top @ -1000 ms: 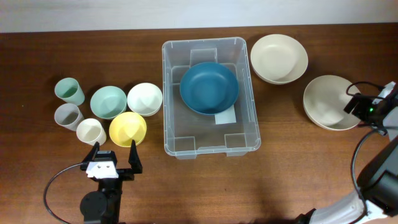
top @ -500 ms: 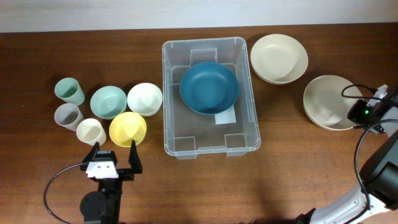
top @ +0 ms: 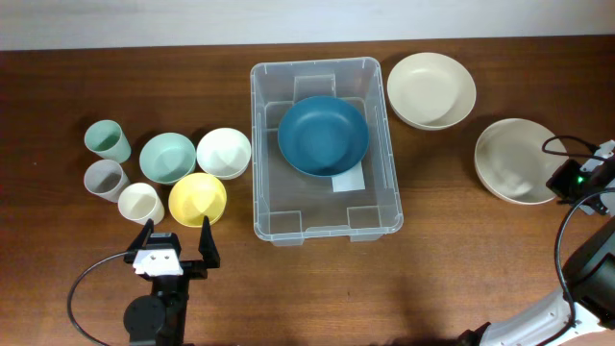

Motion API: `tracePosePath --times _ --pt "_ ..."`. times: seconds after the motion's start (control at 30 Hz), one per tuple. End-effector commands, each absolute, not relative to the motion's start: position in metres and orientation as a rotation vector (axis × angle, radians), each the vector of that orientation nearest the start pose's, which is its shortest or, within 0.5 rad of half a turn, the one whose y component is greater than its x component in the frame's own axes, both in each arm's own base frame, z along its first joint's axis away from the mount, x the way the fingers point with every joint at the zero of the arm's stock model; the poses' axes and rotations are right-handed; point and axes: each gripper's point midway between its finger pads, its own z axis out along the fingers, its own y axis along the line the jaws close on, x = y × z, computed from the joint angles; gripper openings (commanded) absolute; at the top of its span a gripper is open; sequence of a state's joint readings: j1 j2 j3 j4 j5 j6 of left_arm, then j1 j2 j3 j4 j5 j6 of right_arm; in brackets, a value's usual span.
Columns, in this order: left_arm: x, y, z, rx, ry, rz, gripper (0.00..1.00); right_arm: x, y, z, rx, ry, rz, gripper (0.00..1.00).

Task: Pack container
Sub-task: 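Lower the right gripper onto the right cream bowl's rim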

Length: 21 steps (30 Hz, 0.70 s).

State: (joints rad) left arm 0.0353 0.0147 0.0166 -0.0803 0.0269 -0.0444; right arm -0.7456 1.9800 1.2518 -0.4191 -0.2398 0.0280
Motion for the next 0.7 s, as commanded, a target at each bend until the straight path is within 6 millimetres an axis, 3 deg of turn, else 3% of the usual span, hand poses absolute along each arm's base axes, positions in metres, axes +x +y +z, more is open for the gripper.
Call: tracePosePath --times 0.0,0.13,0.5,0.6,0.67 --pt "0.246 0.002 0.157 -0.022 1.649 -0.023 1.0 0.37 -0.262 0.033 0.894 2.437 0.228 0.04" --pt "0.246 0.002 0.157 -0.022 1.648 -0.023 1.0 0.375 -0.264 0.069 0.85 2.387 0.208 0.04" --pt "0.246 0.002 0.157 -0.022 1.649 -0.023 1.0 0.368 -0.251 0.202 0.694 2.179 0.07 0.04" --pt "0.246 0.002 0.157 -0.022 1.649 -0.023 1.0 0.36 -0.252 0.221 0.688 2.144 0.021 0.04" --pt "0.246 0.002 0.157 -0.022 1.649 -0.023 1.0 0.355 -0.26 0.221 0.719 2.145 -0.027 0.04"
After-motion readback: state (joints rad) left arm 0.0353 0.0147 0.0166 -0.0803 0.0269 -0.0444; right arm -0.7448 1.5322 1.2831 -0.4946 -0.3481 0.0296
